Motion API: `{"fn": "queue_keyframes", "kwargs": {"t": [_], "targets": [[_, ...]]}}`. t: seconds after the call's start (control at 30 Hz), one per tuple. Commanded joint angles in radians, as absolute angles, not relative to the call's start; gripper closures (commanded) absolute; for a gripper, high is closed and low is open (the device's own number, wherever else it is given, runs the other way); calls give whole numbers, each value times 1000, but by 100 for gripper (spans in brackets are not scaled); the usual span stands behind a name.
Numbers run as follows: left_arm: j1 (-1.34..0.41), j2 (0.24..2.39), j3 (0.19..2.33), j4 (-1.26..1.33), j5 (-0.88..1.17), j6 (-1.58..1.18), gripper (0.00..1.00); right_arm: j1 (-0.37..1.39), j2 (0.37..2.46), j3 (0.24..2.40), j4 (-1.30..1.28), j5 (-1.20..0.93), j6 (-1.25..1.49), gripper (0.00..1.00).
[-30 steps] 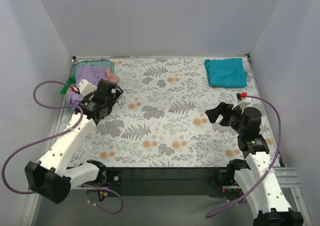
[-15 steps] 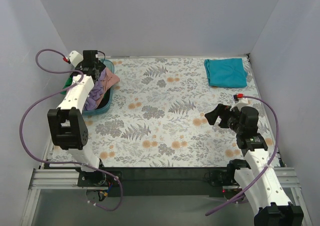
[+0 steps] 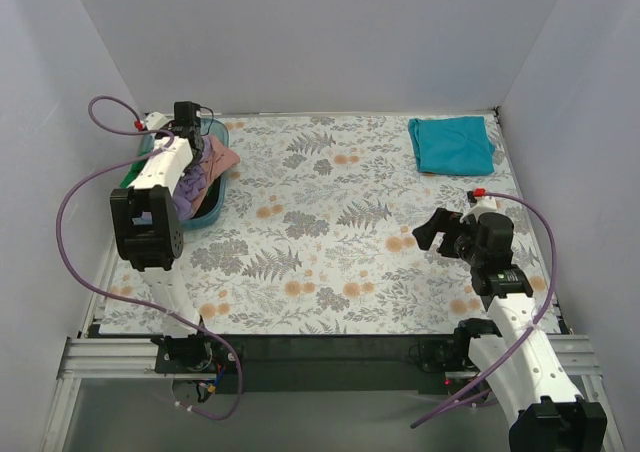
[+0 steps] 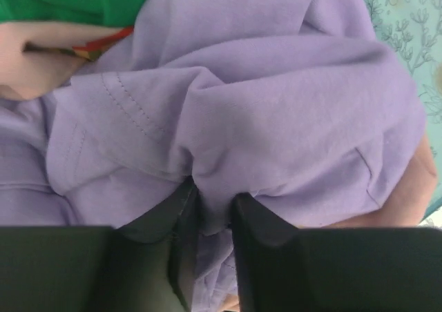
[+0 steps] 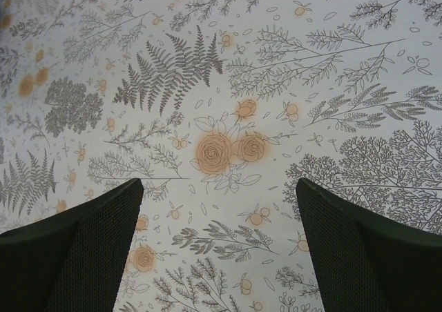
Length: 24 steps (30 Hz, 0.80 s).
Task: Fold and stack the t-shirts
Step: Grab the tshirt from the pile
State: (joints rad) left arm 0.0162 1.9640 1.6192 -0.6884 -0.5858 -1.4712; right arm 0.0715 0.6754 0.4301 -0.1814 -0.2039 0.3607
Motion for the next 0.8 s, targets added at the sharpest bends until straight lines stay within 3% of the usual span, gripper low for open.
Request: {"fn": "queue_keyframes", "kwargs": {"t": [0.0, 0.03, 0.23, 0.4, 0.67, 0.77], "targets": [[40, 1950, 1646, -764, -603, -1491, 84, 67, 689, 434, -170, -178, 348, 2], [40, 1938, 1647, -772, -603, -1497, 100, 69, 689, 434, -173, -175, 348, 2], [40, 1795, 1623, -723, -559, -1457, 100, 68, 690, 436, -173, -169, 350, 3], [38, 1533, 1569, -588, -422, -1382, 100, 67, 678, 445, -178, -207, 342, 3], [14, 1252, 1592, -441, 140, -1414, 100, 69, 586, 462, -215, -235, 353, 2], [-132, 1218, 1605, -385, 276, -1417, 100, 68, 534, 456, -236, -244, 365, 2]]}}
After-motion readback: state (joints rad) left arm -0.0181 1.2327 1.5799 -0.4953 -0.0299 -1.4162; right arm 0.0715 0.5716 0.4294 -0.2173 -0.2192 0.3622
